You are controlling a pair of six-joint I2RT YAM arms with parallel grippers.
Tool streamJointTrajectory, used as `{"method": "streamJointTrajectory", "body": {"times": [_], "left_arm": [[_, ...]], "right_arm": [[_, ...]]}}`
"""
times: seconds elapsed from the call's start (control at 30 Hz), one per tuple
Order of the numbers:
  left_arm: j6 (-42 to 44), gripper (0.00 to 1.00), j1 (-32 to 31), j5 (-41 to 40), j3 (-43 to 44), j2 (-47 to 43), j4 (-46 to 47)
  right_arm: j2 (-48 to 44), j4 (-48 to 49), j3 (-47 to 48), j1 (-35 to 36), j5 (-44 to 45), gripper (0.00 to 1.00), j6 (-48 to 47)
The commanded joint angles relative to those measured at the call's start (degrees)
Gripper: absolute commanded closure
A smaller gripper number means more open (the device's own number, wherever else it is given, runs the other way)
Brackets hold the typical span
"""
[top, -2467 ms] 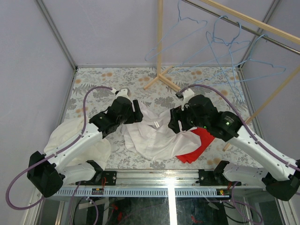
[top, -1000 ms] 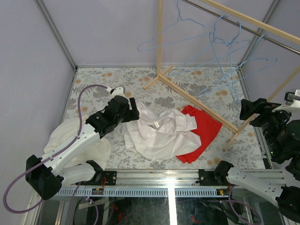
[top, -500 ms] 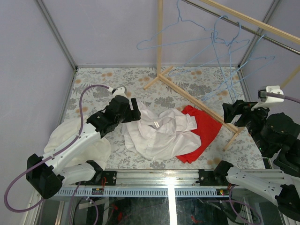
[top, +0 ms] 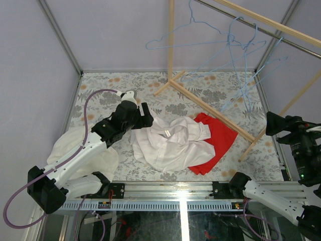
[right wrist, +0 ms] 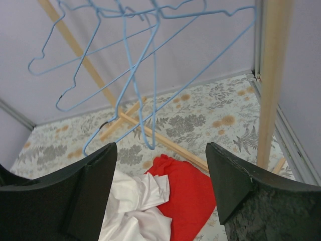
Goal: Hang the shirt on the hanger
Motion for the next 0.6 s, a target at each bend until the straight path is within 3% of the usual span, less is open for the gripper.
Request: {"method": "streamJointTrajectory", "body": {"times": [0.0, 0.07, 0.3, 0.57], "left_arm": [[0.6, 0.19, 0.3, 2.9, 1.9, -0.5, 5.0], [0.7, 0.18, 0.1, 5.0, 3.0, -0.5, 6.5], [2.5, 0.12, -6.7, 3.0, 12.6, 4.2, 9.0], [0.9, 0.13, -12.2, 2.1, 23.5, 14.2, 12.3]], "right_arm": [[-0.8, -2.2, 0.3, 0.1, 8.6, 0.22, 6.2], [-1.0, -3.8, -0.1, 0.1, 9.4, 0.24, 7.9], [-0.4, -8.6, -2.7, 0.2, 7.8, 0.48, 13.2], [-1.8, -7.8, -7.2, 0.2, 2.2, 0.55, 14.7]]}}
